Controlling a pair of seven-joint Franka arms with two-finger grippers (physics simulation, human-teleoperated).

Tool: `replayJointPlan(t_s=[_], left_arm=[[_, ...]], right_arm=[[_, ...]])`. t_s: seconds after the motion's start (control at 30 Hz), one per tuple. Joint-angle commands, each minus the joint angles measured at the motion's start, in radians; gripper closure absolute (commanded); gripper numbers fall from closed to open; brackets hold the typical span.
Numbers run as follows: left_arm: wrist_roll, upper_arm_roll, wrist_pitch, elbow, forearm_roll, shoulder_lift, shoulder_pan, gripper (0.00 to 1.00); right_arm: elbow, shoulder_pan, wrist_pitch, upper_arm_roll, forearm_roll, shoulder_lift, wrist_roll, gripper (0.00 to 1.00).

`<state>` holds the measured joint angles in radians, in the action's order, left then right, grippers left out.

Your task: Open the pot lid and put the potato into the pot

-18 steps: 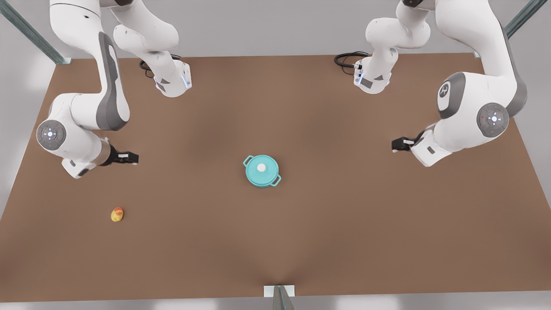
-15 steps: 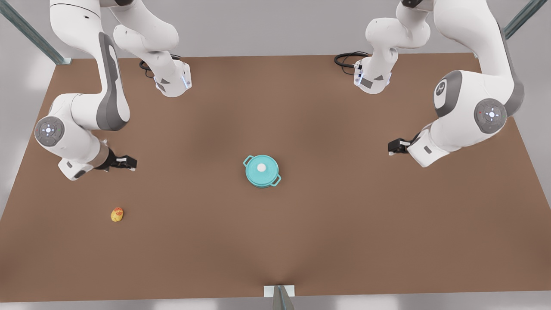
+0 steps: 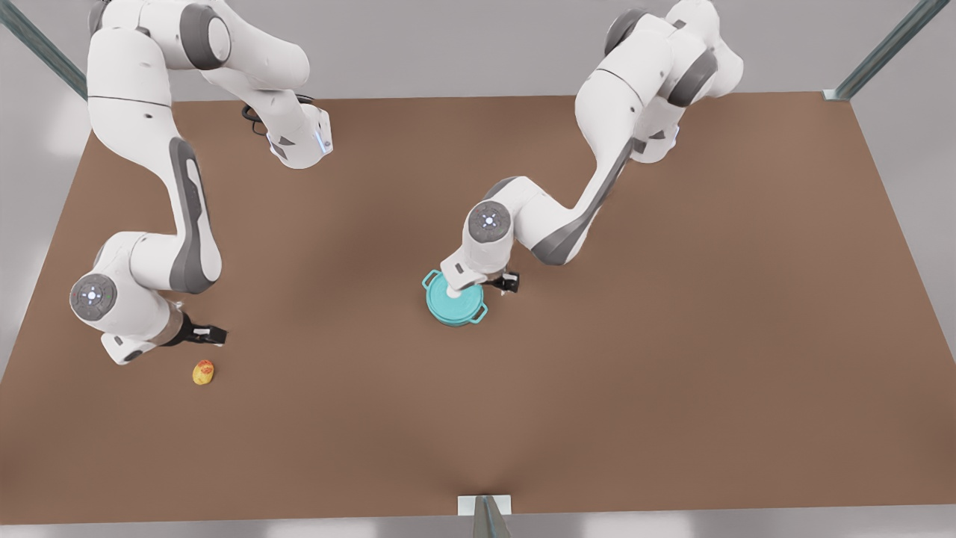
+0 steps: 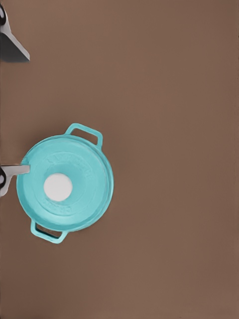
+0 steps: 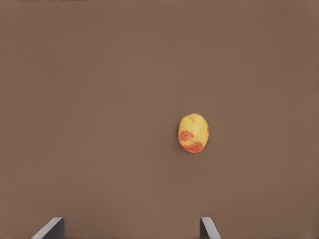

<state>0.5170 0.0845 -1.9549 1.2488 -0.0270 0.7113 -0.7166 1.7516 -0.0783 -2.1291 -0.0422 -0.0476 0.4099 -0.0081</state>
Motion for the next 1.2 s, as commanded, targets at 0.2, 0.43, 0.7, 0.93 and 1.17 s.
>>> replayJointPlan(t_s=[0.2,0.43,0.7,0.93,1.17], left_arm=[[0.719,0.000,-0.277,-0.028,-0.024,0.120,-0.053,0.00],[0.718,0.000,-0.282,-0.012,-0.097,0.158,-0.073,0.00],[0.699,-0.002,-0.282,-0.005,-0.137,0.171,-0.096,0.00],[0.696,-0.005,-0.277,0.005,-0.136,0.166,-0.103,0.78],[0.583,-0.011,-0.125,-0.074,-0.126,0.135,0.051,0.88]], right_arm=[[-0.073,-0.037,-0.130,0.001,0.026,0.132,0.005,0.00],[-0.146,-0.049,-0.210,0.001,0.029,0.237,0.046,0.00],[-0.104,-0.078,-0.288,0.001,0.029,0.282,0.046,0.00],[-0.109,-0.106,-0.370,0.004,0.026,0.334,0.045,0.00],[-0.106,-0.103,-0.399,0.005,0.028,0.357,0.045,0.00]])
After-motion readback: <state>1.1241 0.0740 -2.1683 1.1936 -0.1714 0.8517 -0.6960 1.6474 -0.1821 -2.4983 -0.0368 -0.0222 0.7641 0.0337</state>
